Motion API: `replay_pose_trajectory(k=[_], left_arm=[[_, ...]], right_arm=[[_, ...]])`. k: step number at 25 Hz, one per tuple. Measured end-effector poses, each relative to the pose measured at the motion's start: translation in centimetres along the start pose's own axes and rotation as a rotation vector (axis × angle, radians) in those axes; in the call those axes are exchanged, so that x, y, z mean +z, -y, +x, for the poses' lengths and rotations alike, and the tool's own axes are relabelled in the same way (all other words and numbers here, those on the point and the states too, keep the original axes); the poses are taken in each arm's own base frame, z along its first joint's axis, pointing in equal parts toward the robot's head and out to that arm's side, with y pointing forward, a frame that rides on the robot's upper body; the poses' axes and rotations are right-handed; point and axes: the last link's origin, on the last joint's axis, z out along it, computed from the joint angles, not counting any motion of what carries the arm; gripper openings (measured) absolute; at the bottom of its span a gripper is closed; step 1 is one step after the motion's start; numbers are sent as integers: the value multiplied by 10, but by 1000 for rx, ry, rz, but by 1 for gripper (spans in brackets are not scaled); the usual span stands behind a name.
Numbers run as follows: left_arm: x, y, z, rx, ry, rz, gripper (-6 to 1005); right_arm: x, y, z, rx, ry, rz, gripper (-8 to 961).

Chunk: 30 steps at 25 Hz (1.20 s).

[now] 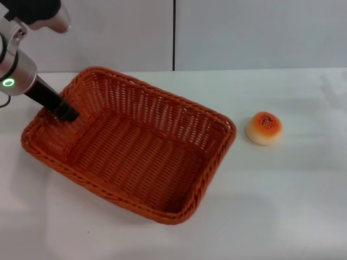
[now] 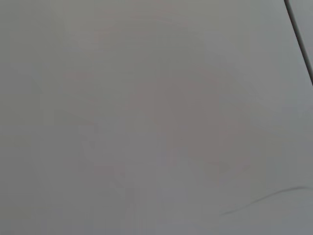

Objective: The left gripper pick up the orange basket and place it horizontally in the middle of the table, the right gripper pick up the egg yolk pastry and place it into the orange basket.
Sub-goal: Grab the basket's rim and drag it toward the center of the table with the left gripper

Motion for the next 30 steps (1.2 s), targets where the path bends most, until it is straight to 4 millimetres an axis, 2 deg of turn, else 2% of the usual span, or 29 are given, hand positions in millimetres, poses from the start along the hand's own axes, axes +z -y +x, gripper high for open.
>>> replay_pose_trajectory(k=[6, 10, 18, 23, 26, 30], left_arm=[[3, 1, 3, 34, 47, 22, 425], [1, 0, 9, 58, 51, 30, 251], [-4, -6, 23, 77, 41, 33, 209], [-12, 0, 28, -100, 17, 21, 195], [-19, 7, 25, -272, 9, -15, 186], [-22, 10, 20, -356, 18, -38, 170]], right_arm=[[0, 1, -1, -2, 1, 0, 630], [-1, 1, -1, -3, 2, 2, 630], [-1, 3, -2, -4, 4, 8, 630], [0, 4, -2, -5, 4, 12, 630], [3, 3, -3, -6, 5, 7, 630], [4, 3, -5, -10, 8, 5, 630]])
